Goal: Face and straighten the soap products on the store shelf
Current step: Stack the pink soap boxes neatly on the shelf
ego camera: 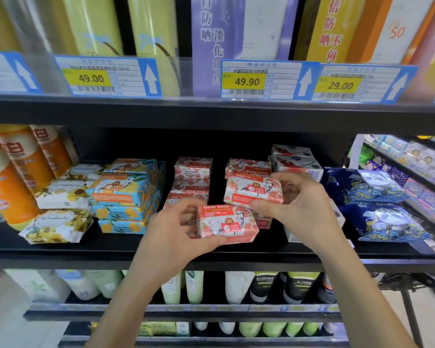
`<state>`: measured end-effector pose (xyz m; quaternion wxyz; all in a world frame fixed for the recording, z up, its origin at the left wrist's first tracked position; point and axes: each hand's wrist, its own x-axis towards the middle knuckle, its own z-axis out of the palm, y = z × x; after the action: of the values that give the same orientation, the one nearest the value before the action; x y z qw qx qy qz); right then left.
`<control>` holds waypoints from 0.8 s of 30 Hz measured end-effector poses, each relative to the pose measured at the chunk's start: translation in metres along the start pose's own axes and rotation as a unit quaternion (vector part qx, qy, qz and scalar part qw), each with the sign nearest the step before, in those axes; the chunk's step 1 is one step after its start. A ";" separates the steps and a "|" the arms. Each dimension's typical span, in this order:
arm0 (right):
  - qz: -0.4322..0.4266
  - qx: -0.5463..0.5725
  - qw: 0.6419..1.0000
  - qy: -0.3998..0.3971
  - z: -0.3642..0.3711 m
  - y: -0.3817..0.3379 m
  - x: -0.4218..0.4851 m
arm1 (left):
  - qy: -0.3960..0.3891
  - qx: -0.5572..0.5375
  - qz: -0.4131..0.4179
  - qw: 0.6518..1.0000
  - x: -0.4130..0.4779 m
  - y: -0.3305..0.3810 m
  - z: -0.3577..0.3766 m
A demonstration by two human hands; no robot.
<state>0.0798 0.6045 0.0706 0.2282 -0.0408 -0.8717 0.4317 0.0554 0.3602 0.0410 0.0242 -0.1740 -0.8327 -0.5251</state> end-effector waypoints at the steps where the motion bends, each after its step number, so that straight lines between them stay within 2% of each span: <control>1: 0.003 -0.002 1.000 -0.005 0.005 -0.005 0.002 | 0.003 -0.018 -0.004 1.000 -0.002 -0.001 -0.008; 7: -0.002 -0.021 0.999 -0.044 0.040 -0.040 0.013 | 0.037 -0.058 -0.027 0.997 -0.016 -0.018 -0.052; 13: -0.017 -0.140 0.986 -0.084 0.088 -0.077 0.043 | 0.044 -0.074 -0.041 0.995 -0.027 -0.037 -0.082; 17: -0.001 -0.224 0.968 -0.113 0.121 -0.088 0.068 | 0.036 -0.080 -0.042 0.995 -0.031 -0.048 -0.092; 24: 0.053 -0.282 0.945 -0.157 0.146 -0.089 0.084 | 0.031 -0.092 -0.032 0.995 -0.039 -0.063 -0.100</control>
<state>-0.0467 0.4647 0.0933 0.0446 -0.0817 -0.9791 0.1808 0.0576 0.2377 0.0224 0.0168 -0.1325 -0.7847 -0.6053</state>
